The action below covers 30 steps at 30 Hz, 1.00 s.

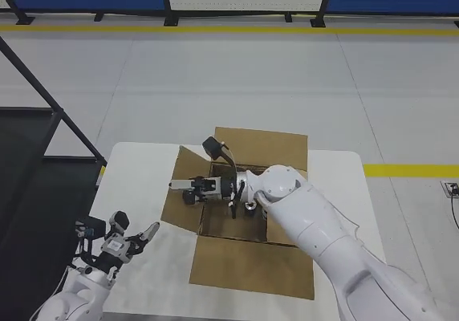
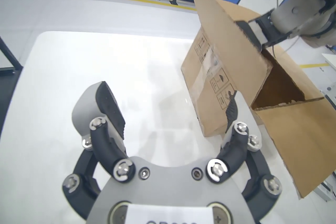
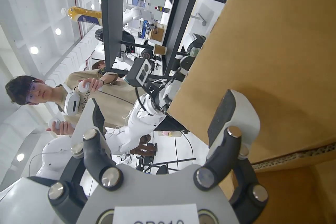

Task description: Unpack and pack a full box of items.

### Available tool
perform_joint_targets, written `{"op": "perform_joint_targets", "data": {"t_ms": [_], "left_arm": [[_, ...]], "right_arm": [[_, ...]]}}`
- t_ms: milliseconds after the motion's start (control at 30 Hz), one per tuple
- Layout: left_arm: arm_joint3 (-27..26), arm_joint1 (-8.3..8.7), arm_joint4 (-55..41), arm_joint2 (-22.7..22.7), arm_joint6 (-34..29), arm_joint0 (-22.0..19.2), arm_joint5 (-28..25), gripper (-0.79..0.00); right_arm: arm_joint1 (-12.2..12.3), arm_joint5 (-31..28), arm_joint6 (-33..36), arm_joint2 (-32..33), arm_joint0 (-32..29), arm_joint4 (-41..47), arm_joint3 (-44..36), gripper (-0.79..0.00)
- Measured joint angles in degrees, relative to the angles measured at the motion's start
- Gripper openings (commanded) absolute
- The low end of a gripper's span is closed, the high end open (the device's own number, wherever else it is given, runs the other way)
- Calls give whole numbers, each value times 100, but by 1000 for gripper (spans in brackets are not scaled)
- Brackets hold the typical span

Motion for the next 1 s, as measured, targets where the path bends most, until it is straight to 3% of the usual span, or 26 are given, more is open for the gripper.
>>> {"op": "perform_joint_targets", "data": {"t_ms": [300, 1000], "left_arm": [[-132, -2, -212, -568, 318, 388, 168, 0], [-31, -29, -276, -752, 217, 356, 81, 0]], "right_arm": [[-381, -82, -1112, -474, 68, -1080, 378, 0], [-704, -99, -1142, -412, 221, -1522, 1026, 0]]}}
